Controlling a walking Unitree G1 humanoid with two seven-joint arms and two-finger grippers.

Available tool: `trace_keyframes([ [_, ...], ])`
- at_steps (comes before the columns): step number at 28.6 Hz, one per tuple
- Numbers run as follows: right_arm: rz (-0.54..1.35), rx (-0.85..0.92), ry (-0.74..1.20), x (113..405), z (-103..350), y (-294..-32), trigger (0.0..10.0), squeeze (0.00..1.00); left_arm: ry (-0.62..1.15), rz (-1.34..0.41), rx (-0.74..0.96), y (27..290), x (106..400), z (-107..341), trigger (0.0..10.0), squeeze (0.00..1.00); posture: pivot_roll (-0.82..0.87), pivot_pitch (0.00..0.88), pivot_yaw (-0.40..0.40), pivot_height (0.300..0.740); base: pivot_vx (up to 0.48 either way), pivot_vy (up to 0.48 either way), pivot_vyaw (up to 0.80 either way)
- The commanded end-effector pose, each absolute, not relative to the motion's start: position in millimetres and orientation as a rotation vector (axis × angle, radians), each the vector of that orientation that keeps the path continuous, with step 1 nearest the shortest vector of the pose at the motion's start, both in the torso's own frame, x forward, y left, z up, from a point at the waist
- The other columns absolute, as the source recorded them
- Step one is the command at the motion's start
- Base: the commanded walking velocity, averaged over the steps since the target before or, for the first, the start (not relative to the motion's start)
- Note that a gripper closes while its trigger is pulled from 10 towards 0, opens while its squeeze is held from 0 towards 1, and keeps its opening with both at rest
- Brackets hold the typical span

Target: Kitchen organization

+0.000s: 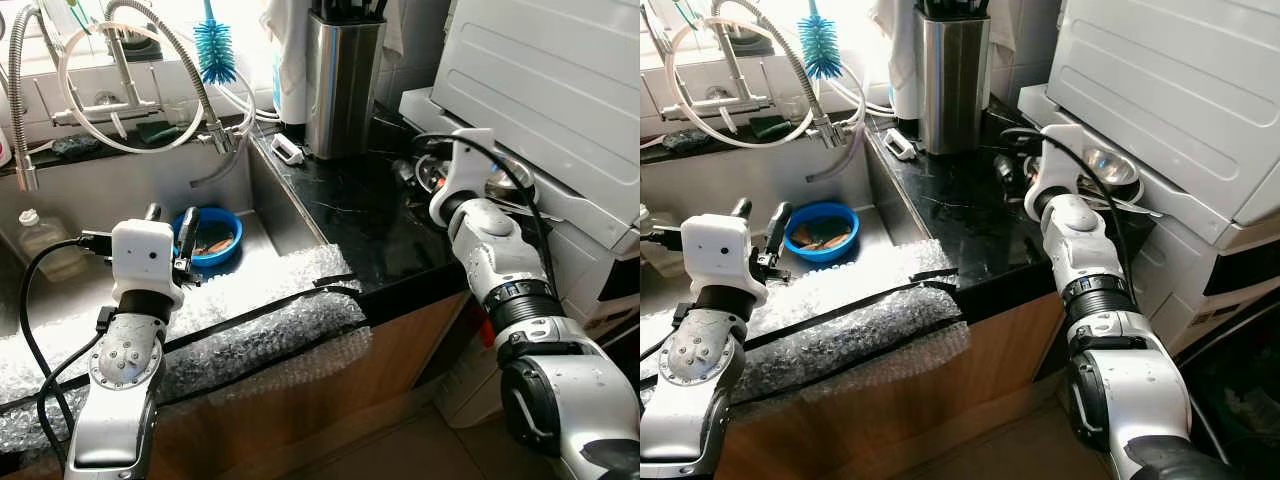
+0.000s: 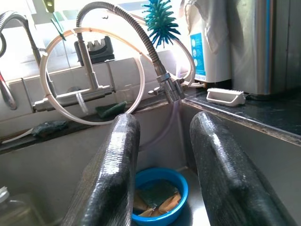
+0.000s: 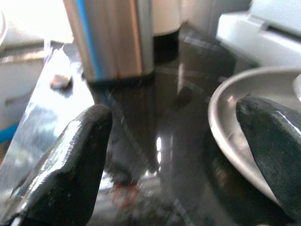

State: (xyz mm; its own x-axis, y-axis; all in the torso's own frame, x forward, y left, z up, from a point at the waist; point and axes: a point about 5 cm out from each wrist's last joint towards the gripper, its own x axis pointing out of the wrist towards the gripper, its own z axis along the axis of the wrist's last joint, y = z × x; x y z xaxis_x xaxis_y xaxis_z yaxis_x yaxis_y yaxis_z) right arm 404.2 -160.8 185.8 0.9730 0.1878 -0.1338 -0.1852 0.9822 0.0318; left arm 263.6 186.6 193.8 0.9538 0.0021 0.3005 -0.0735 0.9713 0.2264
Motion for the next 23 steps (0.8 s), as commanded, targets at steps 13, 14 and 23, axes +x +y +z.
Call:
trace_keyframes([
  [13,0.170,0.020,-0.282,375,209,-146,10.0,0.00,-0.309,0.044,0.244,184,262,193,10.0,0.00,0.00,0.000,-0.048,0.740,0.000,0.000,0.00],
  [14,0.170,0.020,-0.282,375,209,-146,10.0,0.00,-0.309,0.044,0.244,184,262,193,10.0,0.00,0.00,0.000,-0.048,0.740,0.000,0.000,0.00],
  [23,0.092,0.048,-0.311,318,163,-143,10.0,0.00,-0.305,0.031,0.241,182,261,191,10.0,0.00,-0.01,0.000,-0.044,0.740,0.000,0.000,0.00],
])
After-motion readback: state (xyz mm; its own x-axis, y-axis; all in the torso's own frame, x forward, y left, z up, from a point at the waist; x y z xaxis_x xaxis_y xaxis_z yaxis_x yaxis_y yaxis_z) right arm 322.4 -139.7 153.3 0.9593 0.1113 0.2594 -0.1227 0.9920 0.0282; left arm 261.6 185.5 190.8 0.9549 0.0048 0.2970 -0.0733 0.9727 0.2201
